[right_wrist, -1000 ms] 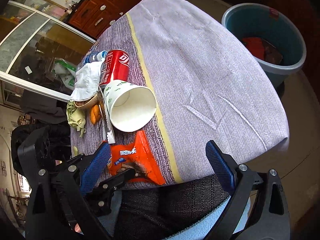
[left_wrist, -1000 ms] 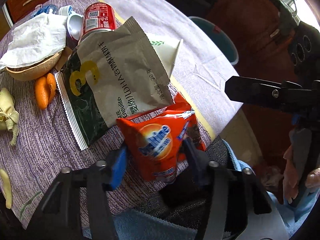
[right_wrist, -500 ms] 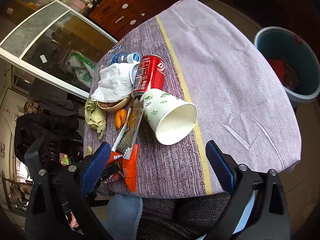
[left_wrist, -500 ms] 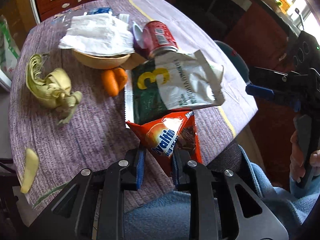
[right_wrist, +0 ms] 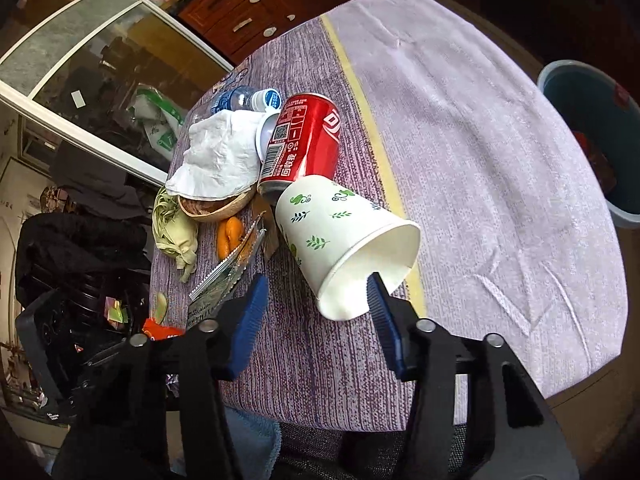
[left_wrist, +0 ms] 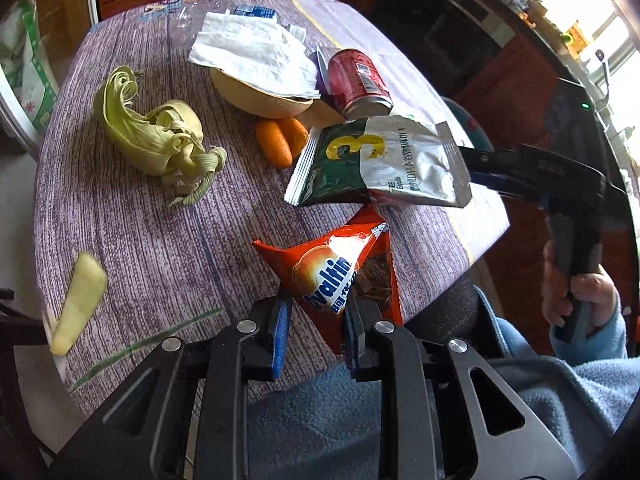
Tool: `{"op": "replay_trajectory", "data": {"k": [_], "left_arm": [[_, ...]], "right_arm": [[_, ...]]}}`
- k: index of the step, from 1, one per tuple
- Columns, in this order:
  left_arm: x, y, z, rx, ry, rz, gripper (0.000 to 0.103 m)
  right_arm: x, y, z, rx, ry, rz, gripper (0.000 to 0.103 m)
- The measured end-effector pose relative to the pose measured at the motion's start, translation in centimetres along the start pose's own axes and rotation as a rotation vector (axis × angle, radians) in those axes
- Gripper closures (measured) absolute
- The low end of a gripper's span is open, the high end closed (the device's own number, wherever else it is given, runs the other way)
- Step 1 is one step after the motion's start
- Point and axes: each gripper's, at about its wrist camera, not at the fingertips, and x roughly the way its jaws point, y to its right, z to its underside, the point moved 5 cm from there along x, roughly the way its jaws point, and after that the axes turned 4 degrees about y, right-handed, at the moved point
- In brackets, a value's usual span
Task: Collect trash
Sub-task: 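Grasp the white paper cup rim with the right tool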
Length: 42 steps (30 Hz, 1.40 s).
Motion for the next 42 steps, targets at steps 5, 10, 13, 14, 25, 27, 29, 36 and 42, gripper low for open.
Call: {"op": "replay_trajectory", "data": {"k": [5, 10, 13, 14, 25, 27, 29, 36, 42], "left_arm": [[-2.0, 0.9, -0.4, 0.004, 0.035, 0.010, 0.080], [-3.4, 2.0, -2.3, 0.037, 0.085, -0.034, 0.080], [-2.6, 3.1, -4.0, 0.053, 0.098, -0.032, 0.080], [-2.2, 3.5, -4.5, 0.060, 0.100, -0.031, 0.080], [2.3, 9.0, -8.2, 0.174, 0.070, -0.016, 0.080], [2.7, 8.6, -8.1, 0.172, 0.060, -0.030, 0.080], [3.2, 8.3, -8.0, 0.167, 0.047, -0.037, 0.080], [4.9, 7.7, -7.8, 0.159, 0.012, -0.039, 0.080], [6.1, 7.8, -7.5, 0.166, -0.013, -0.023, 0.079]], "right_arm": [[1.0, -0.5, -0.2, 0.026, -0.009, -0.052, 0.095], [-1.9, 0.4, -0.9, 0.033, 0.070, -0.040, 0.098], [-4.1, 1.7, -1.3, 0.070, 0.117, -0.054, 0.098], [-4.7, 2.2, -1.4, 0.082, 0.130, -0.059, 0.098], [-6.3, 5.2, -1.5, 0.142, 0.140, -0.098, 0.094], [-5.7, 5.9, -1.1, 0.174, 0.124, -0.106, 0.094], [-5.8, 6.1, -0.8, 0.171, 0.126, -0.102, 0.087], [-7.3, 5.9, -1.3, 0.160, 0.172, -0.112, 0.065], [-7.7, 5.8, -2.2, 0.101, 0.188, -0.052, 0.039]]}}
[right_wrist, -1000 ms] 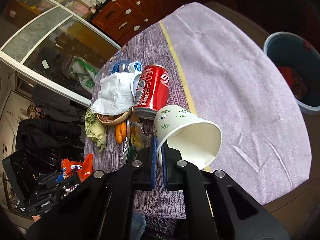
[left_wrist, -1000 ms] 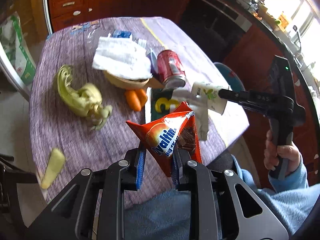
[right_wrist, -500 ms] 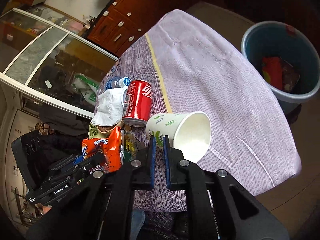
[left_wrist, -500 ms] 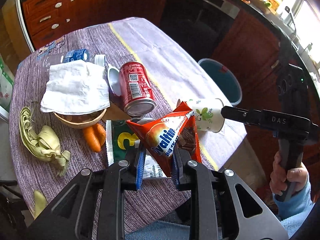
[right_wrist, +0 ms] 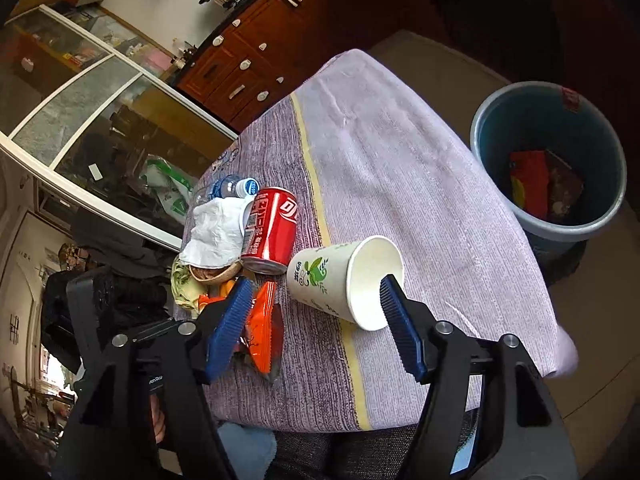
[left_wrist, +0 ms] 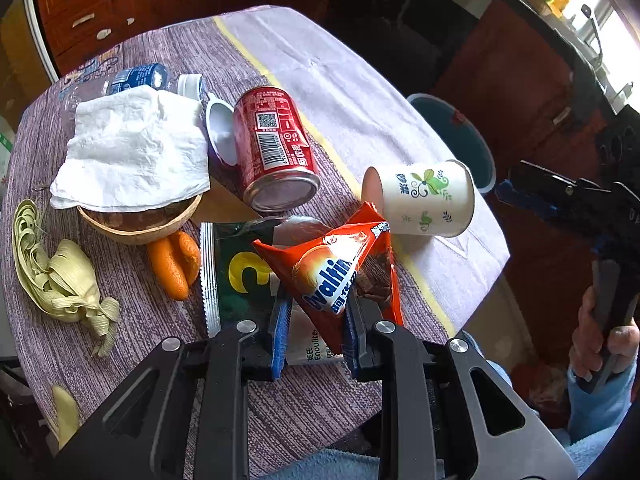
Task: Collect trash
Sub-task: 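Grasp the white paper cup rim with the right tool, then carry the Ovaltine wrapper with the left tool while the right tool carries the cup to the bin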
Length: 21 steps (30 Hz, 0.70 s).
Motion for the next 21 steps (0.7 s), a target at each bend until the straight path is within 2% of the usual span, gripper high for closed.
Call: {"op": "replay_trajectory", "data": {"k": [6, 8, 10, 11, 12, 15, 21], "left_arm": [[0.4, -0.1, 0.3, -0.003, -0.014, 0.007, 0.079], [0.4, -0.3, 0.4, -0.006, -0.014, 0.005, 0.079], [0.2, -0.5, 0.2, -0.015, -0.010, 0.001, 0.079], [0.1, -0.6, 0.0, -0.019, -0.007, 0.000, 0.079], [-0.1, -0.6, -0.1, -0.020, -0.003, -0.002, 0.079], [-0.5, -0.3, -0.7, -0.017, 0.009, -0.011, 0.079], [-1.0, 2.7, -3.7, 0.057, 0.037, -0.014, 0.079]], "right_arm": [[4.3, 0.6, 0.6, -0.038, -0.053, 0.028, 0.039], [5.5, -0.3, 0.5, -0.076, -0.063, 0.007, 0.045], [6.7, -1.4, 0.6, -0.104, -0.095, -0.020, 0.081], [7.1, -1.9, 0.7, -0.099, -0.119, -0.053, 0.094], [7.2, -2.5, 0.7, -0.107, -0.123, -0.060, 0.099], [6.3, -3.6, 0.3, -0.116, -0.104, -0.079, 0.100], [1.1, -2.4, -2.9, -0.071, 0.030, -0.091, 0.100]]}}
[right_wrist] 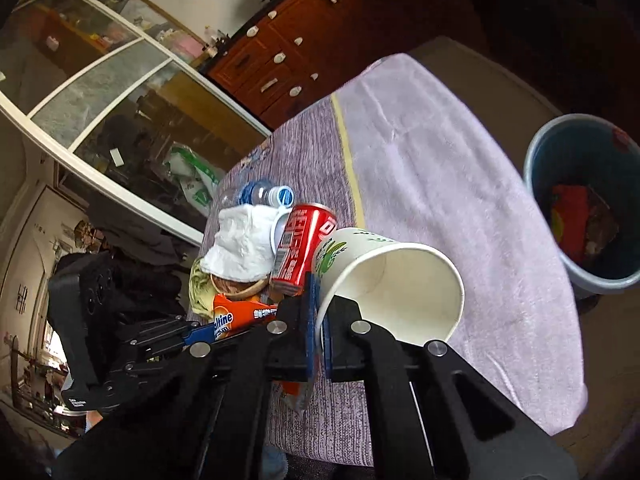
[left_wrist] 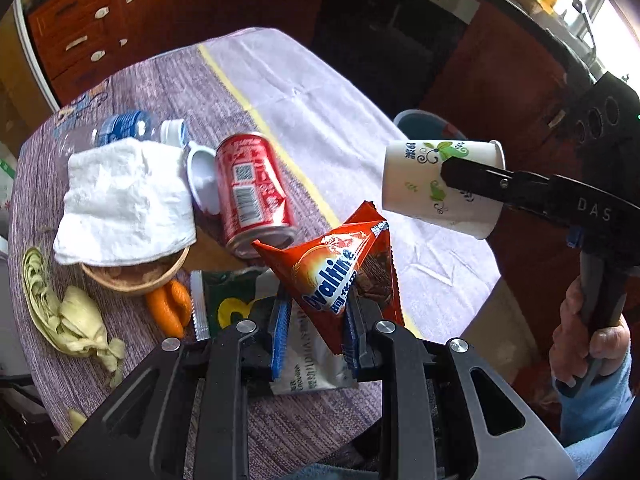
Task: Collect trash
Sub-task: 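Carry the Ovaltine wrapper with the left tool while the right tool carries the cup to the bin, then open both tools to drop the wrapper and cup into the bin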
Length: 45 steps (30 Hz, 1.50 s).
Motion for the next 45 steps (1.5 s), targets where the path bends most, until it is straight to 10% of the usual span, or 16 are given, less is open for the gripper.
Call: {"op": "replay_trajectory", "data": {"k": [13, 24, 26, 28, 30, 34, 45], "left_arm": [[3.9, 12.3, -10.2, 0.241, 0.038, 0.003, 0.079], [14.4, 21.6, -14.0, 0.374, -0.067, 0.007, 0.078], [16.1, 22.1, -14.1, 0.380, -0.088, 0.002, 0.076], [17.7, 22.4, -14.2, 0.378, -0.113, -0.005, 0.069], [18.7, 22.4, -14.3, 0.372, -0.131, -0.025, 0.051], [19.0, 22.2, -14.5, 0.373, -0.105, -0.063, 0.035], [18.9, 18.7, -14.3, 0.316, -0.119, -0.049, 0.031]], "right_arm": [[-11.2, 11.8, -6.1, 0.184, 0.263, 0.096, 0.100], [-10.0, 21.4, -6.0, 0.341, 0.212, 0.203, 0.095], [-9.5, 22.2, -5.9, 0.356, 0.196, 0.206, 0.089], [-9.1, 22.7, -6.0, 0.371, 0.189, 0.202, 0.050], [-9.1, 22.8, -6.2, 0.374, 0.203, 0.210, 0.038], [-9.1, 23.5, -6.3, 0.382, 0.202, 0.201, 0.035], [-6.7, 23.0, -6.8, 0.389, 0.137, 0.207, 0.028]]}}
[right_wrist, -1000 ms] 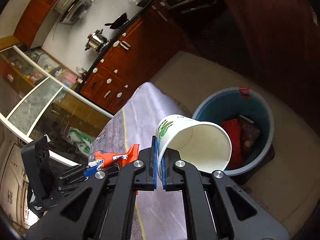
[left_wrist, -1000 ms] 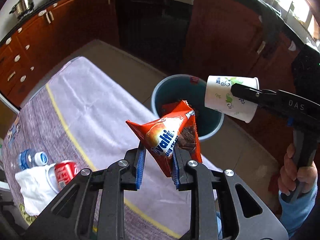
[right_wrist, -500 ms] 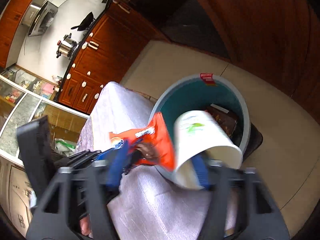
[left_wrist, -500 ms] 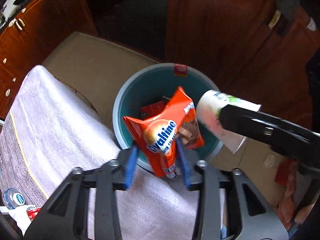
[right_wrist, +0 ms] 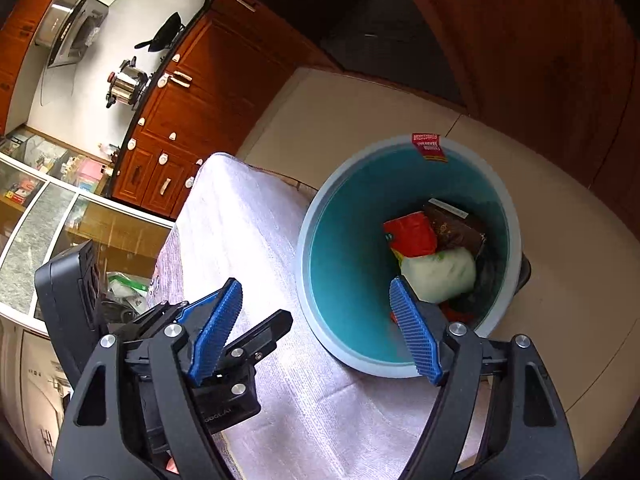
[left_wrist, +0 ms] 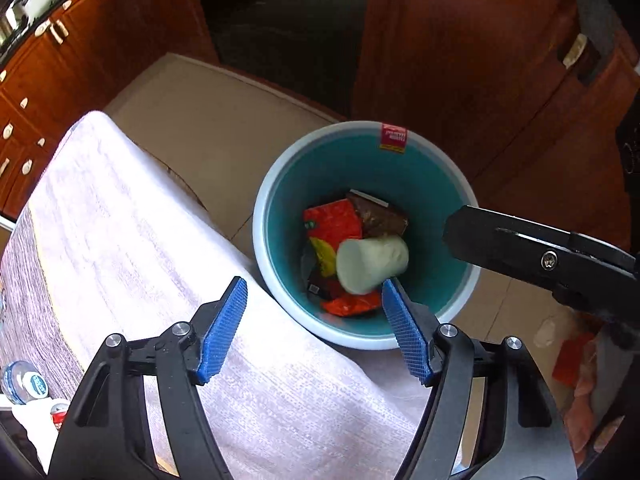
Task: Collect trash
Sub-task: 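Open both tools to drop the wrapper and cup into the bin, then return to the table and grasp the green-and-silver pouch with the left tool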
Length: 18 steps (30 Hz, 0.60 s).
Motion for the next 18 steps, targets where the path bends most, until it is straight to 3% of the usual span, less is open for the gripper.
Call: {"op": "replay_trajectory", "data": {"k": [4, 10, 18], "left_arm": [[-1.1, -0.2, 0.6, -0.017, 0.011, 0.017, 0.025], [-3.2, -0.3, 1.8, -0.023, 0.038, 0.028, 0.010], [-7.1, -2.0, 5.0, -0.046, 0.076, 0.019, 0.005]], "right_arm": [[-0.4, -0.5, 0.3, -0.008, 0.000, 0.047, 0.017], [-1.0, -1.3, 1.6, -0.017, -0.019, 0.078, 0.016], [-1.7, -4.8, 4.0, -0.087, -0.028, 0.063, 0.010]]}}
